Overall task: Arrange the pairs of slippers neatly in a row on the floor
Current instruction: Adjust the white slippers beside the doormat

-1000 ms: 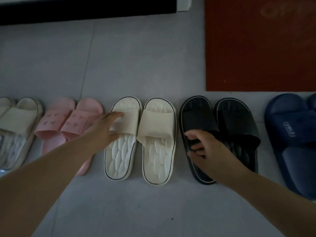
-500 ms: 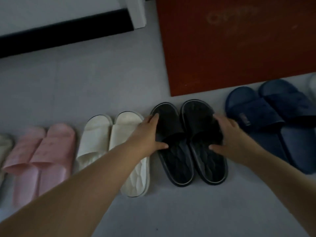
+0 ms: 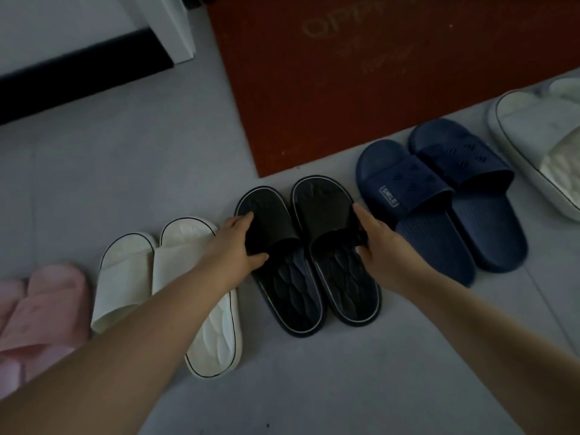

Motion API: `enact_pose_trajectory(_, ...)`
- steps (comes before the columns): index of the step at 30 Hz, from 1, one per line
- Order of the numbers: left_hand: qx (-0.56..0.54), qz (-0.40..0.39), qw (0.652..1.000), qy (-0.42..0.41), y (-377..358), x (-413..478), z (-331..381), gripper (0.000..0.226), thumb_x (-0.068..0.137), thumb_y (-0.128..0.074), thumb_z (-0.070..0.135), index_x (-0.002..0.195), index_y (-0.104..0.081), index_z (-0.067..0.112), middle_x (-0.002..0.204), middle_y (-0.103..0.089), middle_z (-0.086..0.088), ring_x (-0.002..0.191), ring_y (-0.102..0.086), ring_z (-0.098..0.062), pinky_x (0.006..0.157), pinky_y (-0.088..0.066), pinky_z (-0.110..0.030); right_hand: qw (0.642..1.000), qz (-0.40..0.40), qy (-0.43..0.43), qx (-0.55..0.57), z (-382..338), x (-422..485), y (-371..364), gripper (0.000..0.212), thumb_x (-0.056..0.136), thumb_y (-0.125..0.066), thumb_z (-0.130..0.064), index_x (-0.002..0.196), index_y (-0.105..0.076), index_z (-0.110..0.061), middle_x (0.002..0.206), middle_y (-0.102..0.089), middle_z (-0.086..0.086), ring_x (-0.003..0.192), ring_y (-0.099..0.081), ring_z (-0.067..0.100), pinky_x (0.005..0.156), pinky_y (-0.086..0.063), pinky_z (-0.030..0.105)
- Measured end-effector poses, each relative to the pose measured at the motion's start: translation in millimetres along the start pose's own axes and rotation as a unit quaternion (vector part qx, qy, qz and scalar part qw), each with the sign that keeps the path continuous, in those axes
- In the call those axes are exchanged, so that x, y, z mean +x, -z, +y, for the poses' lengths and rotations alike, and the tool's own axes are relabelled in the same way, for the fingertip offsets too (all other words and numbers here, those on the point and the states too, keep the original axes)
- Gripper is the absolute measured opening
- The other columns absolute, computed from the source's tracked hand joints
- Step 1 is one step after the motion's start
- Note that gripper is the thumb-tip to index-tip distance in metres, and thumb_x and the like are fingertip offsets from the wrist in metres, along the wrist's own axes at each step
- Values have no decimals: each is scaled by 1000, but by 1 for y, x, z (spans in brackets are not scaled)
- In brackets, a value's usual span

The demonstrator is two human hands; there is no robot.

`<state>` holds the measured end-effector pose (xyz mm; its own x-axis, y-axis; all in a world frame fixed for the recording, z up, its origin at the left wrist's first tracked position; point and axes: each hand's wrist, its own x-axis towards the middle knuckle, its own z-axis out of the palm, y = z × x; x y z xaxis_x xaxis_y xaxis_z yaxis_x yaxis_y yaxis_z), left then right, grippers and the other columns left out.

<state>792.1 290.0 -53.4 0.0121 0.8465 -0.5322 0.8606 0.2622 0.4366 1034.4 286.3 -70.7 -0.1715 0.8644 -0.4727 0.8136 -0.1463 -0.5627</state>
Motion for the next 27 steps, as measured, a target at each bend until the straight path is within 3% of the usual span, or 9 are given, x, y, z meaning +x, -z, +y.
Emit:
enact_pose_trajectory(2, 10, 10, 1000, 2, -1, -2, 0, 85, 78, -69, 29, 145, -19, 17, 151, -26, -8, 131, -38, -25, 108, -32, -32, 997, 63, 34, -3, 4, -6, 8, 60, 88, -49, -8, 142, -26, -22, 141, -41, 5, 116, -52, 23, 94, -43, 33)
enact_pose_trajectory(4, 31, 22, 999, -2, -3, -3, 5, 88, 76, -69, 36, 145, -18, 18, 151, -26, -9, 135, -34, -27, 112, -30, -36, 978, 199, 54, 26, 16, -14, 24, 47, 83, -55, -6, 126, -45, -24, 124, -52, 3, 100, -57, 21, 81, -47, 35)
enact_pose_trajectory(7, 77, 36, 995, -61, -7, 0, 21, 92, 73, -69, 45, 145, -17, 23, 153, -24, -6, 139, -25, -25, 116, -20, -39, 937, 344, -36, 41, 52, -19, 59, 48, 78, -64, -13, 119, -41, -24, 123, -46, 6, 99, -53, 26, 76, -43, 36)
enact_pose_trajectory(10, 73, 41, 990, -111, -12, 8, 42, 91, 72, -68, 48, 145, -17, 27, 153, -25, -3, 141, -21, -24, 117, -16, -46, 933, 328, -127, 69, 82, -10, 83, 78, 76, -71, -21, 138, -24, -20, 138, -41, 13, 118, -47, 35, 86, -42, 42)
enact_pose_trajectory(12, 71, 35, 991, -112, -15, 12, 52, 91, 72, -68, 50, 144, -16, 30, 153, -25, -1, 141, -19, -24, 116, -14, -50, 935, 297, -151, 117, 84, 1, 84, 87, 79, -68, -23, 143, -10, -27, 138, -47, 10, 118, -52, 33, 88, -44, 44)
enact_pose_trajectory(15, 72, 27, 991, -107, -18, 15, 58, 89, 74, -67, 48, 144, -15, 31, 154, -23, 0, 142, -18, -24, 117, -9, -51, 929, 302, -164, 135, 77, 18, 72, 84, 86, -58, -16, 145, 0, -32, 116, -62, 10, 96, -62, 31, 77, -48, 41)
enact_pose_trajectory(18, 70, 33, 992, -101, -22, 15, 58, 84, 77, -66, 42, 144, -17, 31, 154, -23, 0, 142, -17, -24, 117, -6, -49, 928, 320, -163, 102, 72, 26, 65, 82, 87, -49, -7, 146, 3, -28, 77, -62, 6, 60, -53, 20, 60, -39, 32)
enact_pose_trajectory(20, 71, 40, 992, -99, -24, 13, 57, 80, 79, -65, 40, 144, -19, 30, 153, -25, -1, 142, -17, -25, 117, -7, -49, 929, 321, -154, 100, 74, 24, 65, 82, 86, -47, -4, 147, 3, -27, 67, -57, 4, 55, -50, 16, 55, -36, 30)
enact_pose_trajectory(27, 55, 50, 993, -95, -28, 12, 58, 75, 81, -63, 38, 143, -22, 30, 152, -27, -1, 143, -17, -27, 118, -8, -49, 922, 344, -143, 105, 89, 17, 67, 81, 84, -48, -3, 147, -3, -26, 64, -55, 2, 57, -49, 18, 60, -39, 32)
